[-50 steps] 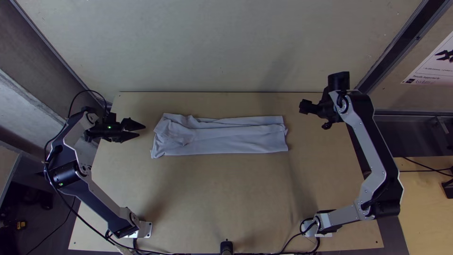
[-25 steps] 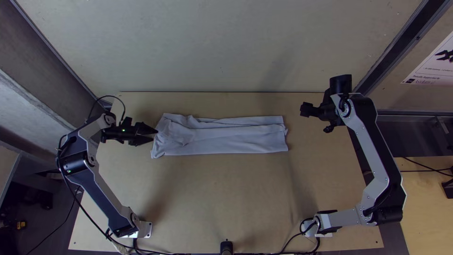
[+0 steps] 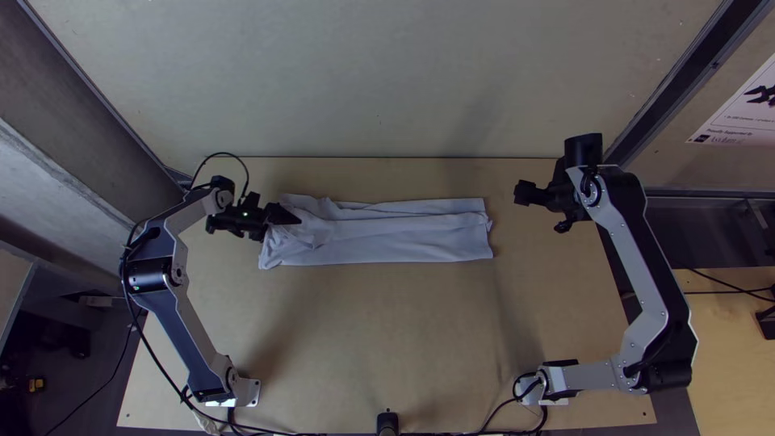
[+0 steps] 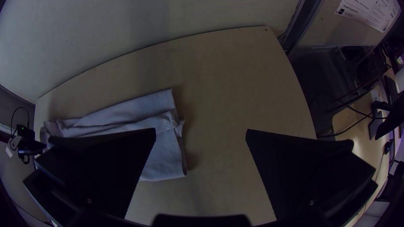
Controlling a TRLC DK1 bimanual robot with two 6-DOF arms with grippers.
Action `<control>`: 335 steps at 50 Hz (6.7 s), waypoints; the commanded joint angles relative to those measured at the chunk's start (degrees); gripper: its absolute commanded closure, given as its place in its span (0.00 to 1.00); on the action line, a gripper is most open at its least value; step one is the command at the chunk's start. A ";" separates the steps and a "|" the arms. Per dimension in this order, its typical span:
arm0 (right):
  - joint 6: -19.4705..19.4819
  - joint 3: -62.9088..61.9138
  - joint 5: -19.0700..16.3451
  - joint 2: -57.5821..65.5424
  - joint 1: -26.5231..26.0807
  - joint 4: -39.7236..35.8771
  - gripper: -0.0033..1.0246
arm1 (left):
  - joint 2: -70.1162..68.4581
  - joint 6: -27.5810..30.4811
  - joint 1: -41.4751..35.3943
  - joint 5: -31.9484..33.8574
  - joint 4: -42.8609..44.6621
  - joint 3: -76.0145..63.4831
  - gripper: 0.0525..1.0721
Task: Fold the t-shirt
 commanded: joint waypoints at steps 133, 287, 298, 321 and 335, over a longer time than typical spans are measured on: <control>0.49 -16.73 0.51 -10.02 -3.94 7.78 0.04 | -16.77 13.97 -16.49 -85.89 -24.14 22.36 0.98; -23.42 -17.52 2.27 -42.62 9.77 43.20 0.04 | -79.79 2.55 -2.86 -55.92 22.71 -23.87 0.04; -25.70 -33.78 3.15 -56.60 9.69 50.75 0.04 | -93.68 2.90 -4.36 -55.57 27.10 -38.11 0.04; -28.25 -59.71 5.08 -86.22 4.50 47.15 0.04 | -116.88 1.75 -4.18 -55.04 24.81 -58.68 0.04; -24.21 -75.71 5.35 -86.22 2.04 57.70 0.04 | -116.88 4.22 -1.90 -55.83 40.37 -74.50 0.04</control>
